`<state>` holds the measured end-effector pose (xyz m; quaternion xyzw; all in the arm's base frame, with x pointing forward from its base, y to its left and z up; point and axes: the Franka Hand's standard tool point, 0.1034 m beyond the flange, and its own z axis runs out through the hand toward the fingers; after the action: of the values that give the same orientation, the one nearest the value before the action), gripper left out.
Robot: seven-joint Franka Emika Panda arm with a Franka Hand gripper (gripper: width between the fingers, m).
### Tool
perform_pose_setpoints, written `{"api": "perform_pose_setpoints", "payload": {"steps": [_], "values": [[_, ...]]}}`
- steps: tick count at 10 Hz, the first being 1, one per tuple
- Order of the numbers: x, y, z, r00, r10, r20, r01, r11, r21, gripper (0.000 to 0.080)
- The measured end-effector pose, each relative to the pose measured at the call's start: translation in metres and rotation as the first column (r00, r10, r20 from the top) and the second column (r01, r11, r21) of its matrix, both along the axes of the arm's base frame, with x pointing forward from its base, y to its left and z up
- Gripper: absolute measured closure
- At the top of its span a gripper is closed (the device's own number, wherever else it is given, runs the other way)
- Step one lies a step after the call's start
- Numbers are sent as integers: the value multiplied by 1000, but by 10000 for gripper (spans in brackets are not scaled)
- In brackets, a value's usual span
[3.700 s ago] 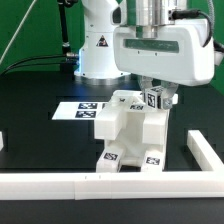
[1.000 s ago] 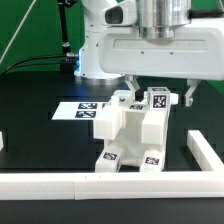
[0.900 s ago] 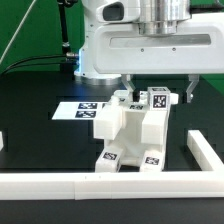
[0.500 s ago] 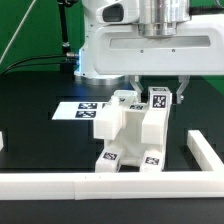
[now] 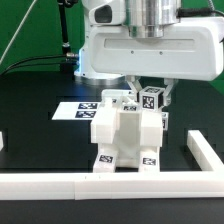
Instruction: Assemble chair
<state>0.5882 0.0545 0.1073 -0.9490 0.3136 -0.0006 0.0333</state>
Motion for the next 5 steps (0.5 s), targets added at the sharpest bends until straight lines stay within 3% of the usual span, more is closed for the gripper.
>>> {"api": "perform_pose_setpoints", "payload": {"steps": [5], "values": [[5, -9, 3, 972, -220, -87, 220, 975, -8, 534]]}}
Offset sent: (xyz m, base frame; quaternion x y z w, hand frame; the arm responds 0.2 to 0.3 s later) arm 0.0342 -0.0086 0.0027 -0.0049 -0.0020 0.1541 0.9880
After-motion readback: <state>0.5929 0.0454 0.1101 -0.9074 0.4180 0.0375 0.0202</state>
